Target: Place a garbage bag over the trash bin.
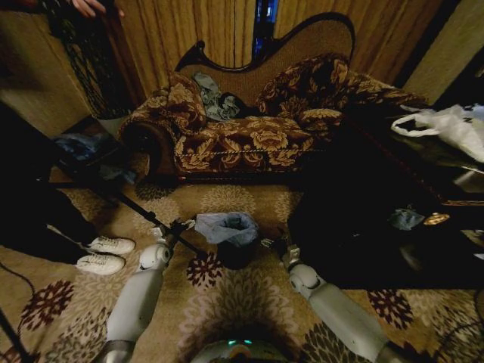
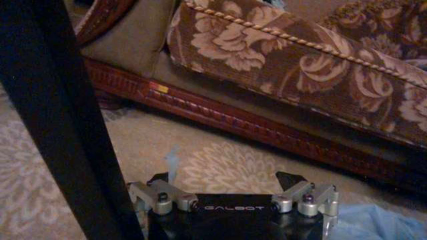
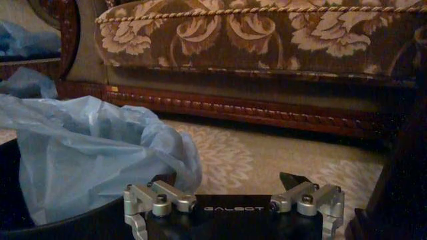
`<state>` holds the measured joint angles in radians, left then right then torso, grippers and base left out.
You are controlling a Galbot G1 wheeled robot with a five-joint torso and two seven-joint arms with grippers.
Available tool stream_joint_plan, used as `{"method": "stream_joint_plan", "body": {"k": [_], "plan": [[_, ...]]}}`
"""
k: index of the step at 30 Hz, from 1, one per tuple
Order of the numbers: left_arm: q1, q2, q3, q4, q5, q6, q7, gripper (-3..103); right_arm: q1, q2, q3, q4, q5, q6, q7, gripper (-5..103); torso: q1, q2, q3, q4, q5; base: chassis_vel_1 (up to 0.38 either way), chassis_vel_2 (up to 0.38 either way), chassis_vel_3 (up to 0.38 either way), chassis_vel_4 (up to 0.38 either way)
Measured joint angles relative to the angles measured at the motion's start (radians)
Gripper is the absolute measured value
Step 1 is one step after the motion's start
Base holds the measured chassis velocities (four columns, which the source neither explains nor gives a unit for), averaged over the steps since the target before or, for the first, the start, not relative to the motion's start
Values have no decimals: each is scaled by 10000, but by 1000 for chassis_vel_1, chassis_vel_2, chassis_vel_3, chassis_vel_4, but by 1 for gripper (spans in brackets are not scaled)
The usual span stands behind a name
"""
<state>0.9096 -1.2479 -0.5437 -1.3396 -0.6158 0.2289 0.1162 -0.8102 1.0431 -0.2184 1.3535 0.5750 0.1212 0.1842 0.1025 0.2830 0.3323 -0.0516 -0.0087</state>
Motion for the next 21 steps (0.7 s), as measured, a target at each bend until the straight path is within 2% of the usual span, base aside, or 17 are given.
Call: {"method": "stream_joint_plan", "body": {"k": [9,11,12,13,16,21], "plan": [[-145,32,-23,253,-95,-93,-168,100,129,32,-73,-41,75,-44,-16,100,2,-1,1,1,-2,0,0,0,0],[-216,54,-35,141,-203,-53,-197,100,245,126,-90,-161,197,-73,-14,100,1,-1,1,11,2,0,0,0,0],[-190,65,-33,-118,-276,83,-139,100,213,145,-62,-88,279,-118,46,100,1,-1,1,19,3,0,0,0,0],[-190,65,-33,-118,-276,83,-139,100,213,145,-62,-88,279,-118,46,100,1,-1,1,19,3,0,0,0,0],[21,144,16,-1143,-892,634,-94,100,18,77,167,221,250,-59,290,100,0,-1,0,12,4,0,0,0,0],[-36,187,376,-1329,-1029,655,197,100,-10,18,283,374,290,-55,282,100,-1,-1,1,8,1,0,0,0,0]]}}
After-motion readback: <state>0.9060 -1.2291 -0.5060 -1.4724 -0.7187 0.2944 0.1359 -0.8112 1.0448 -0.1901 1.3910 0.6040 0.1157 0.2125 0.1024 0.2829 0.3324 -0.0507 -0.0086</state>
